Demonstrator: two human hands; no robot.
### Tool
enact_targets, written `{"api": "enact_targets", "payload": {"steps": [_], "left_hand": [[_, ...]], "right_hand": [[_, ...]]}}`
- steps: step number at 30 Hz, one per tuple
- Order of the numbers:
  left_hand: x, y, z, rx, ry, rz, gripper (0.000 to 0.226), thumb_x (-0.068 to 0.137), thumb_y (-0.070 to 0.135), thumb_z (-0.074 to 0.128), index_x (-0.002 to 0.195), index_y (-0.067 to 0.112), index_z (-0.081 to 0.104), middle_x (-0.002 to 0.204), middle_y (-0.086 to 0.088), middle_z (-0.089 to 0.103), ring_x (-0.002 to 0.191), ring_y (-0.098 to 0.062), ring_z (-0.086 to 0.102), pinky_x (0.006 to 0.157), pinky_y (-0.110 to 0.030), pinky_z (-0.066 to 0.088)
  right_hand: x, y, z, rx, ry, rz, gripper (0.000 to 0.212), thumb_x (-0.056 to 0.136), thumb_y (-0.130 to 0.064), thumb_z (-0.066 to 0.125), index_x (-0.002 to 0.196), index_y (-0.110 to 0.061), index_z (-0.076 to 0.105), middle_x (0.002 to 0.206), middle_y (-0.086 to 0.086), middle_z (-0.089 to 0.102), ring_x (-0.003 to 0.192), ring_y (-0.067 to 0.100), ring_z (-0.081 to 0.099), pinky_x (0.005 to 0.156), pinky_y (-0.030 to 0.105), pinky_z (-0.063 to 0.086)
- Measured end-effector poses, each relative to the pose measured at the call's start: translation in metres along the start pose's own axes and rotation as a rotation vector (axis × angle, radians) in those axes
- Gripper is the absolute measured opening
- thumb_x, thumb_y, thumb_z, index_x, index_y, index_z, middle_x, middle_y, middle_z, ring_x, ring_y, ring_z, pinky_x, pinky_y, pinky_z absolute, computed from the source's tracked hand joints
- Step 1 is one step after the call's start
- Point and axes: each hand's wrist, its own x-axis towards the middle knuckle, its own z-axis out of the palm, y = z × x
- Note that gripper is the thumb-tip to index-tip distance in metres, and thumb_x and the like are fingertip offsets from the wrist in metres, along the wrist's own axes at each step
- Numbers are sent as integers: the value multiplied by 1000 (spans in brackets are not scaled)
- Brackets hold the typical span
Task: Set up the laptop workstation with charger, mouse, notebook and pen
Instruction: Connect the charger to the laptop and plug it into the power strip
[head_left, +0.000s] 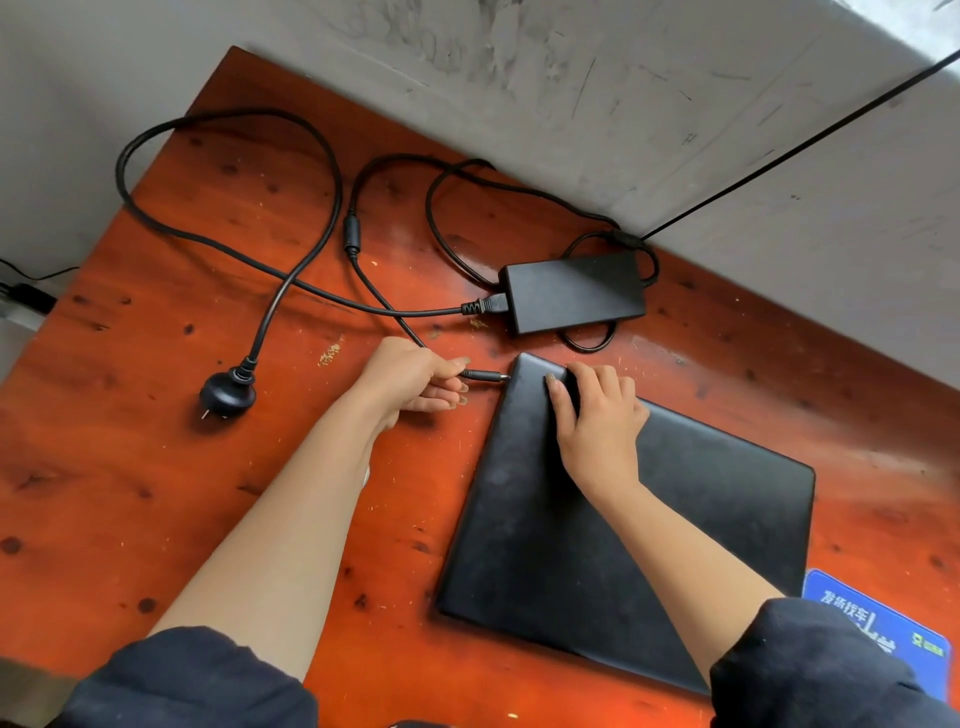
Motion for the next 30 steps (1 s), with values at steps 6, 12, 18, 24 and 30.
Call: {"api": "enact_targets", "payload": {"steps": [6,12,18,24,30], "left_hand": [[8,10,10,99,69,23,20,84,18,71,74,4,61,55,-4,55,30,-3,50,35,-13,40],[17,10,16,181,162,15,25,79,21,77,69,2,64,35,3,46,21,-4,31,29,-9,25],[20,7,25,197,223,-10,36,78,20,77,53,6,55,28,4,46,19,-4,34,30,-11,29],[20,2,29,225,282,-16,38,79,26,75,53,7,54,46,-3,57,23,-7,42,40,-19,38],[11,-1,22,295,208,7,43,83,42,69,61,6,63,36,2,53,22,-4,42,32,-15,33]], "right_hand": [[-2,-1,1,19,4,7,30,98,-34,48,115,-11,59,106,7,56,97,26,44,85,40,31],[0,1,1,18,6,-10,29,98,-34,47,114,-12,59,106,5,56,96,24,42,81,34,23],[-1,2,2,45,5,0,32,98,-35,48,119,-13,59,107,4,58,98,25,44,83,37,28],[-1,-3,-2,19,-36,6,32,100,-35,44,117,-12,58,110,5,58,102,26,44,82,38,28],[6,-12,-15,-132,-172,15,32,101,-37,37,111,-11,53,114,8,54,107,29,44,82,41,35]]}}
